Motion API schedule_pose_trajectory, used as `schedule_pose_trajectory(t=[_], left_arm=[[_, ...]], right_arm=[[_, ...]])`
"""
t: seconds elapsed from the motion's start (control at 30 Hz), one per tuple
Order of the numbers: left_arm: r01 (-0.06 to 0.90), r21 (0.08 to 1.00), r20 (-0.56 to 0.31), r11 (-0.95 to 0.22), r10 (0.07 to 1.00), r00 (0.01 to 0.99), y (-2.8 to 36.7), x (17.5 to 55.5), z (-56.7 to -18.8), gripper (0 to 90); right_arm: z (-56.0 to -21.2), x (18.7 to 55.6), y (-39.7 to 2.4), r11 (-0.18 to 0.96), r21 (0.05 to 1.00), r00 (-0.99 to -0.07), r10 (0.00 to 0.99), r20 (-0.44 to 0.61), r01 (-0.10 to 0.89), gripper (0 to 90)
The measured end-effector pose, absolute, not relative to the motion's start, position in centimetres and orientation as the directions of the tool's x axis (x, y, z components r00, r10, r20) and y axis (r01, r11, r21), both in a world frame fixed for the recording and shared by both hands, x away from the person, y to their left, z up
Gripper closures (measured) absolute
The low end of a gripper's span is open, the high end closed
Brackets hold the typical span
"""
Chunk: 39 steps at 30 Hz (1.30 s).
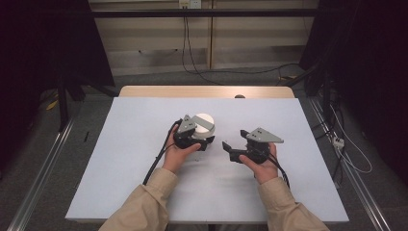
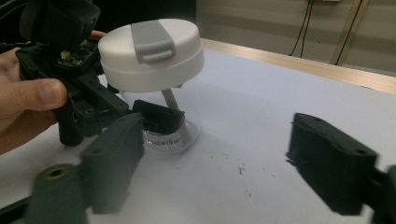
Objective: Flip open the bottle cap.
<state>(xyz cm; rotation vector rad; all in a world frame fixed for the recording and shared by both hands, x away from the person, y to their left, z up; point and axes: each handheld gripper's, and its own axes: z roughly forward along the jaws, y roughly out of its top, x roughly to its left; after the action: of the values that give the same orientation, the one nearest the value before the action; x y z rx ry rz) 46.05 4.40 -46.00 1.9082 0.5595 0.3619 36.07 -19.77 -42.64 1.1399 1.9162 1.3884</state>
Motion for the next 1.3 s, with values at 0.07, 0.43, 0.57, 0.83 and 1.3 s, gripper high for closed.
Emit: schedule_pose_trajectory(t=[0.07,0.43,0.57,0.83,1.3], left_arm=[[0.215,0.922,-0.008,-0.324,0.537,0.843,4.4,46.1,-46.0,18.7],[0.214,0.920,-0.005,-0.329,0.537,0.844,4.5,46.0,-46.0,18.7],[0.213,0.919,-0.003,-0.331,0.536,0.844,4.5,46.0,-45.9,18.7],[0.213,0.921,-0.005,-0.327,0.535,0.845,4.4,46.0,-46.0,18.7],[0.213,0.923,-0.007,-0.320,0.539,0.842,4.4,46.1,-46.0,18.7]], right_arm=[[-42.4,36.3,-19.6,0.125,0.934,-0.525,0.848,0.075,0.335,28.8],[-41.5,37.6,-18.2,0.150,0.923,-0.584,0.806,0.093,0.355,84.0],[-41.3,38.0,-17.6,0.167,0.920,-0.606,0.790,0.091,0.356,89.9],[-41.3,38.6,-16.6,0.187,0.911,-0.617,0.782,0.088,0.368,90.0],[-40.5,39.0,-16.0,0.195,0.919,-0.628,0.775,0.068,0.341,90.0]])
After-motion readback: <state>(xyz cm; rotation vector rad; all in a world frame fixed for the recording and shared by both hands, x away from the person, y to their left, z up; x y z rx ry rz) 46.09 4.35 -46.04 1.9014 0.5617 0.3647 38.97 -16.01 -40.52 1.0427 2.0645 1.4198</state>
